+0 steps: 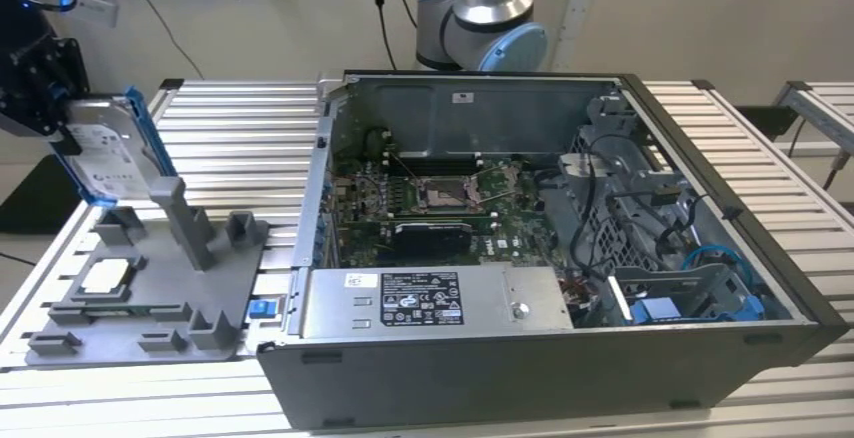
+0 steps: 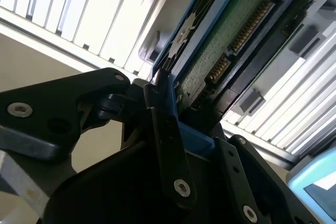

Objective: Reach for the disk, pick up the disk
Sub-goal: 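Pick up the disk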

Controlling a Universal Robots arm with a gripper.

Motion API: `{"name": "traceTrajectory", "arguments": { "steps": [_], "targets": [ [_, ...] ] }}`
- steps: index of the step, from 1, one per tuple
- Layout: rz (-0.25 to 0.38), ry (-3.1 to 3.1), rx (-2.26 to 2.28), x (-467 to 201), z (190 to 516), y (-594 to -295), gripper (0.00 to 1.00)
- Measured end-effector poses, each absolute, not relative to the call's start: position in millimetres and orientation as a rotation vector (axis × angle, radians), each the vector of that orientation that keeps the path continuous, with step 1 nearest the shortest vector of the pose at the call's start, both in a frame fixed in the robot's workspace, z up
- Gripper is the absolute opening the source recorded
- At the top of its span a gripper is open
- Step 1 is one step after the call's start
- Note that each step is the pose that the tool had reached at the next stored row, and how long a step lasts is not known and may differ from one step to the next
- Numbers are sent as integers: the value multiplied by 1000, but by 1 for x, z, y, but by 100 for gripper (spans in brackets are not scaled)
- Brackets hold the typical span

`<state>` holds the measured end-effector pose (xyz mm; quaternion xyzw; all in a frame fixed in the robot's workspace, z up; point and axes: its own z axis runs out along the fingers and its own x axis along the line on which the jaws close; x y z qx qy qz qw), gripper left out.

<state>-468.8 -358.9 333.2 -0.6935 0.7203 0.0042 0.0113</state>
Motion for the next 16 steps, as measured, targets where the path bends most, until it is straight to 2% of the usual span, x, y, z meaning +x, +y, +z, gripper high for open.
{"name": "traceTrajectory", "arguments": {
  "steps": [16],
  "targets": [
    [13,2247,-2163,-469,348,-359,0]
  ]
}}
